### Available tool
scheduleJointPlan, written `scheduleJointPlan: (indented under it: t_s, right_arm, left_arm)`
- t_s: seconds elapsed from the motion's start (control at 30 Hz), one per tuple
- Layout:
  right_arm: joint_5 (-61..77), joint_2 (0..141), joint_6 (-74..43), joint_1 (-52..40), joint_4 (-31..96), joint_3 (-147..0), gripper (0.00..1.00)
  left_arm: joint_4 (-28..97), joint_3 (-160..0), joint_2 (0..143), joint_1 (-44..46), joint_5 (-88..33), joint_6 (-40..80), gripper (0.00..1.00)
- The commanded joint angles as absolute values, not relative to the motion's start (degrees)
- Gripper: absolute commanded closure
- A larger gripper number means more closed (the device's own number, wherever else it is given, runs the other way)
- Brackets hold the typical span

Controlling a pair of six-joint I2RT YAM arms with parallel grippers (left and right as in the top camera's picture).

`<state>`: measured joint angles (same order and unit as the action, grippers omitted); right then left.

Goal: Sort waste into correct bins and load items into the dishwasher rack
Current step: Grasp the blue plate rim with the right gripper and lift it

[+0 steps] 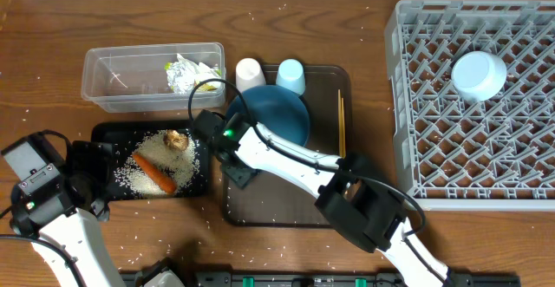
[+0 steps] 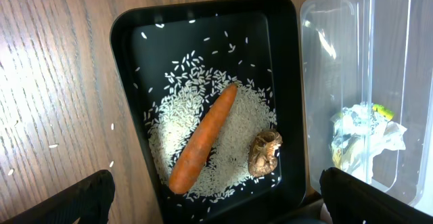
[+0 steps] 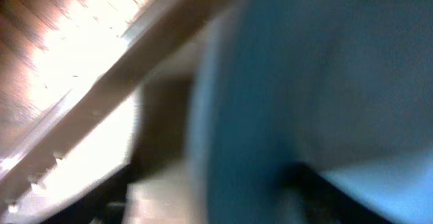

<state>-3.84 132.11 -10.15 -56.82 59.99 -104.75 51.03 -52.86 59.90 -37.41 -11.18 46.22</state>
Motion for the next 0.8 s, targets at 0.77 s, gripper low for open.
scheduleJointPlan:
  t_s: [0.77]
  right_arm:
    - [9.0, 115.6, -19.8, -52.3, 65.1, -105.0, 0.99]
  left_arm:
    - [51.2, -53.5, 59.9, -37.6, -10.2, 45.5, 0.02]
